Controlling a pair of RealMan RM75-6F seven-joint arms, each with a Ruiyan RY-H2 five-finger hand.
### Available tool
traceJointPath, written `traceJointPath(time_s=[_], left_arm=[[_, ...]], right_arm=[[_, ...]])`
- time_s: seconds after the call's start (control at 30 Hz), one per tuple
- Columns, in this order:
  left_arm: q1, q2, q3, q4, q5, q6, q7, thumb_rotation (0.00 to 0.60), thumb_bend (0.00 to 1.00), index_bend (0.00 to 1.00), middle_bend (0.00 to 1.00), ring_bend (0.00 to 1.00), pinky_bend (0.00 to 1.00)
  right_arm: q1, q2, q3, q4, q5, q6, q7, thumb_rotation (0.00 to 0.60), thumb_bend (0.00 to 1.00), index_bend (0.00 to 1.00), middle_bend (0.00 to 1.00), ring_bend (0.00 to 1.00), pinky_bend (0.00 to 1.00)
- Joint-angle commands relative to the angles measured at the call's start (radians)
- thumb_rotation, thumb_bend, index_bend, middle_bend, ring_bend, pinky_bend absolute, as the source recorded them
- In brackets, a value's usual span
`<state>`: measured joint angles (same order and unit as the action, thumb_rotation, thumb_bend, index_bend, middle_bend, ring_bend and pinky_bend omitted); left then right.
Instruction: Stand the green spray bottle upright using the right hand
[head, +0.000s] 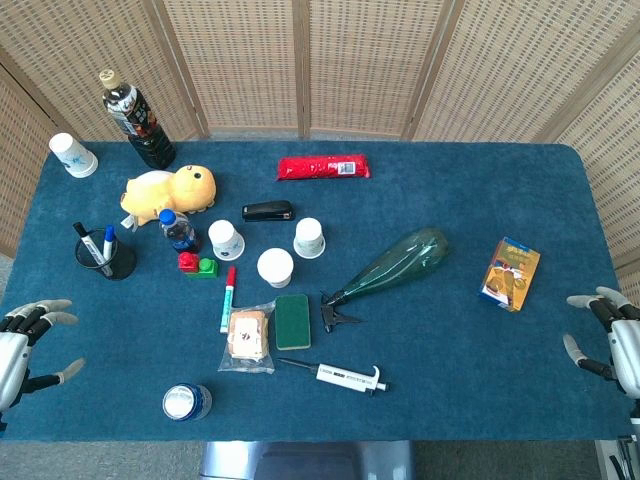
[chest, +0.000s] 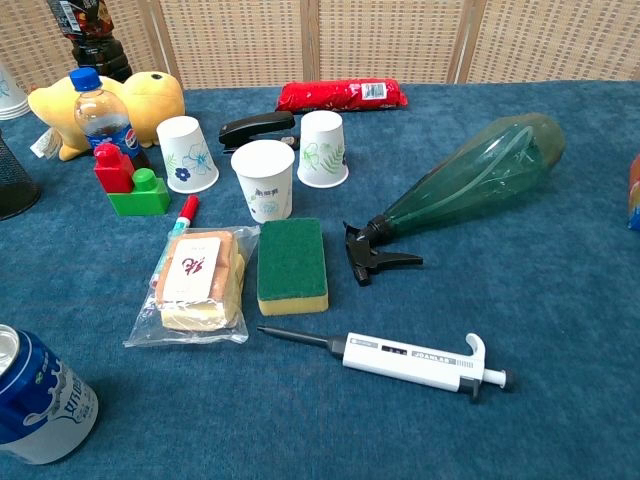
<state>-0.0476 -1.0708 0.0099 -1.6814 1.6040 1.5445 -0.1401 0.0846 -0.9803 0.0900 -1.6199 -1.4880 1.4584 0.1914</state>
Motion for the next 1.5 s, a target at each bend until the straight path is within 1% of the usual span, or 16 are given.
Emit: traceJointPath(time_s=[0.03,0.43,0.67,0.73,0.93,1.1,1.3,1.5], left_arm=[[0.0,-0.001,0.001,0.002,-0.001,-0.002,0.0,0.6,0.15,0.37,0.28,0.25,0.21],[0.007,0.013,0.002,-0.01,0.006,0.014,-0.006,0.6,0.15,0.37,0.28,0.25,0.21],[0.007,0.024,-0.001,-0.017,0.003,0.016,-0.011,0.6,0.15,0.37,0.28,0.25,0.22],[0.007,0.024,0.0,-0.017,0.003,0.016,-0.014,0.6,0.15,0.37,0.28,0.25,0.22],[0.005,0.029,-0.002,-0.018,-0.002,0.011,-0.018,0.6,0.15,0.37,0.28,0.25,0.22],[0.006,0.033,-0.002,-0.018,-0.008,0.008,-0.021,0.6,0.15,0.37,0.28,0.25,0.22],[0.011,0.032,0.0,-0.016,-0.023,0.001,-0.014,0.6,0.15,0.37,0.28,0.25,0.22],[0.015,0.033,0.0,-0.021,-0.041,-0.008,-0.001,0.6,0.15,0.37,0.28,0.25,0.22]], right_arm=[[0.002,0.0,0.001,-0.002,0.0,-0.002,-0.001,0.6,0.4,0.3,0.36,0.18,0.31],[0.011,-0.007,0.0,0.009,-0.019,0.001,0.042,0.6,0.39,0.3,0.36,0.18,0.31],[0.037,-0.002,0.009,-0.007,-0.035,-0.015,0.043,0.6,0.4,0.3,0.36,0.18,0.31],[0.048,-0.002,0.015,-0.013,-0.037,-0.022,0.044,0.6,0.39,0.28,0.35,0.17,0.31],[0.122,0.0,0.042,-0.051,-0.044,-0.099,0.092,0.6,0.39,0.22,0.31,0.14,0.31],[0.2,-0.009,0.068,-0.047,-0.046,-0.179,0.11,0.6,0.39,0.17,0.29,0.12,0.27],[0.302,-0.046,0.093,-0.018,-0.046,-0.282,0.112,0.6,0.39,0.16,0.28,0.11,0.26],[0.386,-0.093,0.101,0.025,-0.061,-0.358,0.098,0.6,0.39,0.16,0.26,0.09,0.25]])
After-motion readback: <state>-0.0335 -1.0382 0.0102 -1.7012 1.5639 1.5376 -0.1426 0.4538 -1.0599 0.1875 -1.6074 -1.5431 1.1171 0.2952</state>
